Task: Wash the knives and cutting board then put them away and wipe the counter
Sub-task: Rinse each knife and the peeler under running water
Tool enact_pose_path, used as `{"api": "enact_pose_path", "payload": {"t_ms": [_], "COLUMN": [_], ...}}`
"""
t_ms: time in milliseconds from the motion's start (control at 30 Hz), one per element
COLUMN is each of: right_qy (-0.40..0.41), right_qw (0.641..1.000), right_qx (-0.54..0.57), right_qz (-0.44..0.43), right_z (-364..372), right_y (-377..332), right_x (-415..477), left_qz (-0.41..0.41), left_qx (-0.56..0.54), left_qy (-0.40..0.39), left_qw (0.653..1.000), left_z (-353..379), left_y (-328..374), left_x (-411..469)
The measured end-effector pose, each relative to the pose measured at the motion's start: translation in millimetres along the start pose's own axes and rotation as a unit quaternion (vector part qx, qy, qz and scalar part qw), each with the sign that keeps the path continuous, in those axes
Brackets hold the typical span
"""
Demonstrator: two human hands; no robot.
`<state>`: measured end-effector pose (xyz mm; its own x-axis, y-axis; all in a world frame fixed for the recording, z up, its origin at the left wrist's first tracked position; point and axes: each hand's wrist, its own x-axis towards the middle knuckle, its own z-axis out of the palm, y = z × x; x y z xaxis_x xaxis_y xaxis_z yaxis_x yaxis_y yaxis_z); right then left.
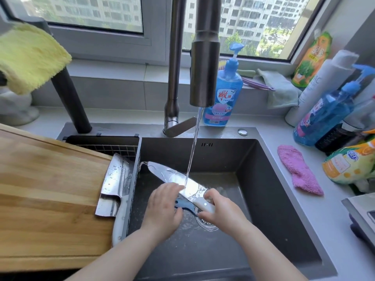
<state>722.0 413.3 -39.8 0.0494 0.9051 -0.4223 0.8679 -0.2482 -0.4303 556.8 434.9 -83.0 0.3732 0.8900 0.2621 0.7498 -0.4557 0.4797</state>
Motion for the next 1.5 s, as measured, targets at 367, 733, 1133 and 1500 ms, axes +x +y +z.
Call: {"api": "enact_pose_path", "payload": {"t_ms": [367,733,1133,1500], "right_qy": [0.047,-0.034,0.256,0.194], "right_qw": [0.964,0.707,0.932,0.939], "right_qx": [0.263,0.701,-0.084,-0.195], "right_qz": [-0.003,0.092,-0.242,-0.205], "right_z": [36,61,52,53], "right_y": [-5,-29,-39,-22], "right_x": [-29,-33,-8,26], "left_qz": [-0.190,-0.240,-0.316,-0.326], "left_qx": [-0.234,-0.324,-0.266,-0.274], "left_qy": [-0.242,-0.263,-0.180,-0.212], "left_qw": [0.922,0.877,0.893,0.880], "left_z": [-1,-19,-64,-71], "left_y": [24,43,-12,-27], "left_x": [-31,-35,-24,-19]}}
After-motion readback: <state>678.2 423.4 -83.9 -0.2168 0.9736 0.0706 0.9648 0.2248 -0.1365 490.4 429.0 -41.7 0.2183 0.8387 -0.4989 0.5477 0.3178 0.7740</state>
